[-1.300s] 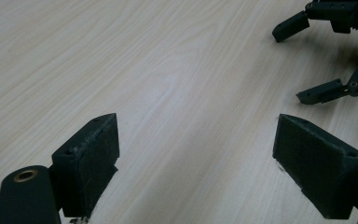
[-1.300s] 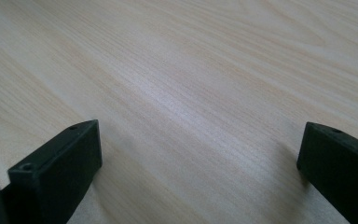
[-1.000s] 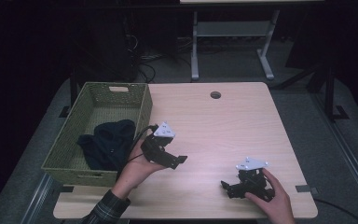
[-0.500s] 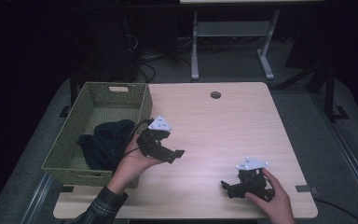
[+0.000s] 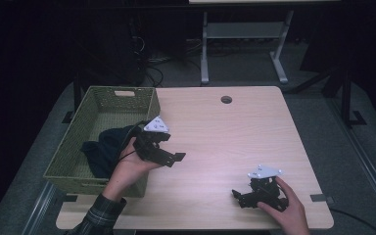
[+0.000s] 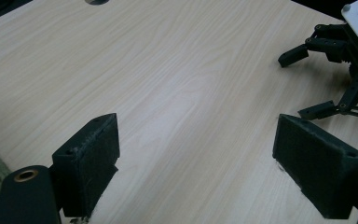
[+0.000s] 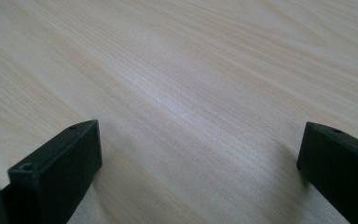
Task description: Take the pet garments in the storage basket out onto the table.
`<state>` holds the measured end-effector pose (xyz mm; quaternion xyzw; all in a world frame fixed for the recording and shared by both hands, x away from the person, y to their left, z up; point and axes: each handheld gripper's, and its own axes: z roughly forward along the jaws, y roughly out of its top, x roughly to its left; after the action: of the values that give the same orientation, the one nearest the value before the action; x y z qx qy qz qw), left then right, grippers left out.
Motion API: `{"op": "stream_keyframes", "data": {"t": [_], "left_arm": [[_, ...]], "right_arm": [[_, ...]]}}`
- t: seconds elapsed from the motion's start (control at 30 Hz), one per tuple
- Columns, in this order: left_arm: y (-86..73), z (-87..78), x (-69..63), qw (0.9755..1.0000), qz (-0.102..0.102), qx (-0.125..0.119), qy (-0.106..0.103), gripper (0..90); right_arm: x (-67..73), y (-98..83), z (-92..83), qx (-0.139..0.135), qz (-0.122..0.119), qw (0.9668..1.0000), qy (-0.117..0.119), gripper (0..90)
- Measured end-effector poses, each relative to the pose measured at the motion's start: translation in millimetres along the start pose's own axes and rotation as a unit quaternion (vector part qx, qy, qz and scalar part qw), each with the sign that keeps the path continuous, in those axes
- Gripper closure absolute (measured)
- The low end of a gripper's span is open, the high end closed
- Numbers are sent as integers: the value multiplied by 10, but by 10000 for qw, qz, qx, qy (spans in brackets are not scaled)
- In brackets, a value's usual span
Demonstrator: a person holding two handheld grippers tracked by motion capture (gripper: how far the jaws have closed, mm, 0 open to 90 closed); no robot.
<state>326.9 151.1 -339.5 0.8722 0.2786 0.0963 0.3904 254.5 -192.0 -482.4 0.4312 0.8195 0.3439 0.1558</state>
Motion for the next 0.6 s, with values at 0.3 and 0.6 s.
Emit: {"op": "stream_keyframes", "data": {"t": [0.3,0.6], "left_arm": [[-53,-120,115,9999,-101,-33,94,142],[-106,-258,241,9995,-204,-68,245,142]], "right_arm": [[0,1,0,5,-4,10000,-1,0],[-1,0,-1,5,-6,10000,-2,0]]}}
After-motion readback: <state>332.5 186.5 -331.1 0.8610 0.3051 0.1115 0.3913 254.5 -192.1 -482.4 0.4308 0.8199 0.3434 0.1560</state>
